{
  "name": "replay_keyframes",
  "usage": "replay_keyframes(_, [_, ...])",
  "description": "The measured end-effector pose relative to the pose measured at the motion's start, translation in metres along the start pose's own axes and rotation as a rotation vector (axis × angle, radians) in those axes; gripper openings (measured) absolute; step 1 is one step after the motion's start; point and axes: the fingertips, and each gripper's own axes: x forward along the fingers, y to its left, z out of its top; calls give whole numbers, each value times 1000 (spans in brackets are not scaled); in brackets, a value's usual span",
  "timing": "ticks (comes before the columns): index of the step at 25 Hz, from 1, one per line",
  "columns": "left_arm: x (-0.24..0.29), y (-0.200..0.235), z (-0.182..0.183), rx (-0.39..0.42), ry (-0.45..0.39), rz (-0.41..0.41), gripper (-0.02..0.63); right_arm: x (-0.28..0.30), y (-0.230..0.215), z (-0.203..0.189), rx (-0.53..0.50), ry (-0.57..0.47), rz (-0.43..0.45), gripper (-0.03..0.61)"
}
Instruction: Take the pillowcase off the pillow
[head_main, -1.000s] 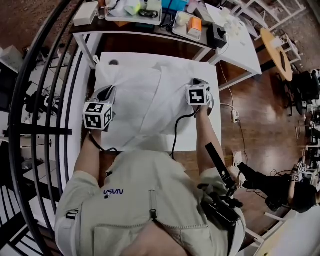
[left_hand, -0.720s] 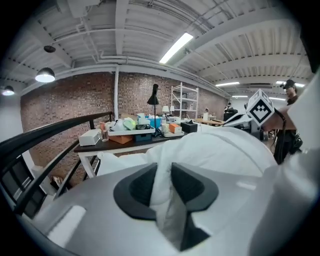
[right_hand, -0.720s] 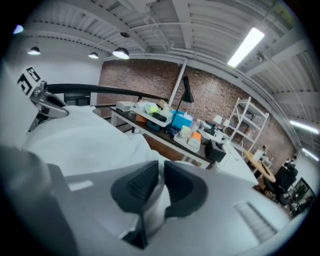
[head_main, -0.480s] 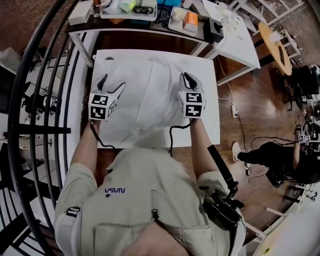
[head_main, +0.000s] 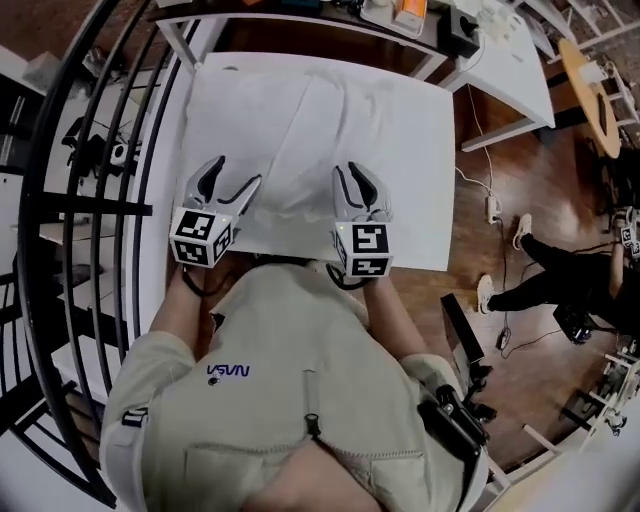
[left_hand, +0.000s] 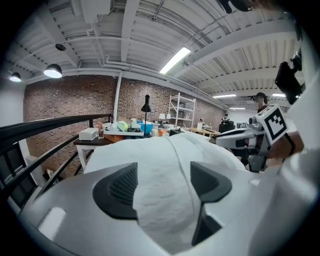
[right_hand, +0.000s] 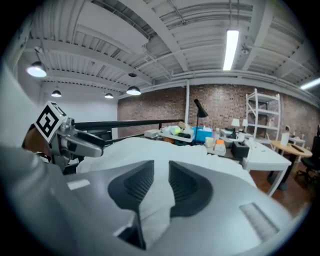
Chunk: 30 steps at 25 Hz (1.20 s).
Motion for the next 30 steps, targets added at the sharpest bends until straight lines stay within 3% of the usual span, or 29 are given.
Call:
replay_keyframes(1, [-3,-4,-2,1,-4,27,309,-3,8,-7,0,6,27,99])
replay_keyframes(2, [-10,-5,-4,6,-4,66,220,-6,19,-15,7,12,60,109])
replay_keyframes(3, [-20,-5,-7,16,2,109,75,-9,33,-23,18,20,99,112])
replay_keyframes(4, [-30,-7,-11,30,11,144,6,-12,45,-32,30,31,138,112])
replay_keyframes(9, [-45,-20,-33,177,60,237,6,-20,70,-63,41,91,223,112])
replay_keyframes(12, [-41,-17,-49,228,94,218,26,-18,81,-74,54,128,226,112])
replay_keyframes(13, [-36,-17,-55,235,112,189,105,-16,83,-78,60,144,222,112])
replay_keyframes(16, [-23,-22,-74,238,176,87,252,-8,87,-91,93,201,202,118])
replay_keyframes(20, [-12,-15,-95,261,244,25,308,10,103,-98,114,258,186,161])
replay_keyframes(23, [4,-12,-116,301,305,-8,301,22,109,-99,83,287,157,166])
replay_keyframes(26, [14,-10,-120,318,328,-31,221,28,107,-100,19,324,97,153])
replay_keyframes(29, [13,-11,-116,352,320,-25,124,27,100,-97,-32,334,23,31])
replay_keyframes(30, [11,-12,-112,354,306,-24,100,25,97,-96,-32,330,10,17])
